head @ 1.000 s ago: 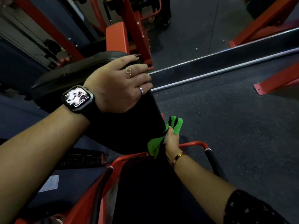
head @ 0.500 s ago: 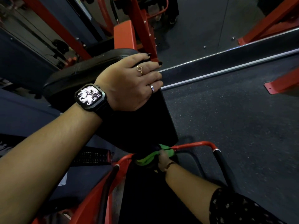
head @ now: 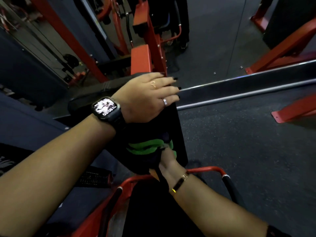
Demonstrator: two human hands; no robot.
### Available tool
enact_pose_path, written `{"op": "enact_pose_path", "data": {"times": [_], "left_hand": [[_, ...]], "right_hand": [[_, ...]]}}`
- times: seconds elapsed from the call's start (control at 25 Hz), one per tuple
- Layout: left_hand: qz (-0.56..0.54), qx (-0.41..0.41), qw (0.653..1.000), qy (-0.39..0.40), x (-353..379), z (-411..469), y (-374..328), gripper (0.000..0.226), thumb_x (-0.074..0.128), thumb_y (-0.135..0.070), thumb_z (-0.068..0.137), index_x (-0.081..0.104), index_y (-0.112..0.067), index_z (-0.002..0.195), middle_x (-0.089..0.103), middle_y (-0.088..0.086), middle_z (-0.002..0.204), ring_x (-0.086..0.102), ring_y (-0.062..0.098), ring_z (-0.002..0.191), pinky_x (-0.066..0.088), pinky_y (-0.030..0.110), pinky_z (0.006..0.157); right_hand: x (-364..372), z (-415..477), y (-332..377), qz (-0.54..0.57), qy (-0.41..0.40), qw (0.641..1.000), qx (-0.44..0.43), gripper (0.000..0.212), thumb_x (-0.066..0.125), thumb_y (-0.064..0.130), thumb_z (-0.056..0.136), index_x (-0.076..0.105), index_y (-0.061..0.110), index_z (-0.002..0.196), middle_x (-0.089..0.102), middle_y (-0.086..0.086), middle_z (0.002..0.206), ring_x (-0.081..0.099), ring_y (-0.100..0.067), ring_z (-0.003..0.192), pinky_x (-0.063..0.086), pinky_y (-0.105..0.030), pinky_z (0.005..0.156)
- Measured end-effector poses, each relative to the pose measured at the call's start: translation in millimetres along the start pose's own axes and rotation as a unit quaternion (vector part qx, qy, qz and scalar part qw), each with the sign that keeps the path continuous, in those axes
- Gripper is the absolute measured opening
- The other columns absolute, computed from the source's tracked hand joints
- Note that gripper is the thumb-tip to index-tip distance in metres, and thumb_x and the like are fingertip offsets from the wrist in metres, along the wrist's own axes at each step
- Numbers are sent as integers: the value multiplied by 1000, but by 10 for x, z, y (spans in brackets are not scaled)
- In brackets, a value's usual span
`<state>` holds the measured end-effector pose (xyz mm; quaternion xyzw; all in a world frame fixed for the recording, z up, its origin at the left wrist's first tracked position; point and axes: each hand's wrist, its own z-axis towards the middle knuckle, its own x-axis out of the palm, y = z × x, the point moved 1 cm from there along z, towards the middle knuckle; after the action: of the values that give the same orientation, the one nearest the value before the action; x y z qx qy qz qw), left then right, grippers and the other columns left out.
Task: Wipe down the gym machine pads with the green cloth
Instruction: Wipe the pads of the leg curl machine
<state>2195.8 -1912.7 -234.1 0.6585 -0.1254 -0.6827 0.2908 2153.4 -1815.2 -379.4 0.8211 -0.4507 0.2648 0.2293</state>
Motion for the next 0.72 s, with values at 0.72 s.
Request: {"op": "enact_pose_path", "data": {"times": [0.72], "left_hand": [[-150,-350,921,-87,-17,-1425,169,47,36,-15,87,51,-5,131,50,10,136,44,21,129,33,34,110]], "right_hand": [[-117,91,240,-730,-17,-125,-672,86,67,43,75,22,33,148,3,8,159,2,-27,146,9,-50,111]]}}
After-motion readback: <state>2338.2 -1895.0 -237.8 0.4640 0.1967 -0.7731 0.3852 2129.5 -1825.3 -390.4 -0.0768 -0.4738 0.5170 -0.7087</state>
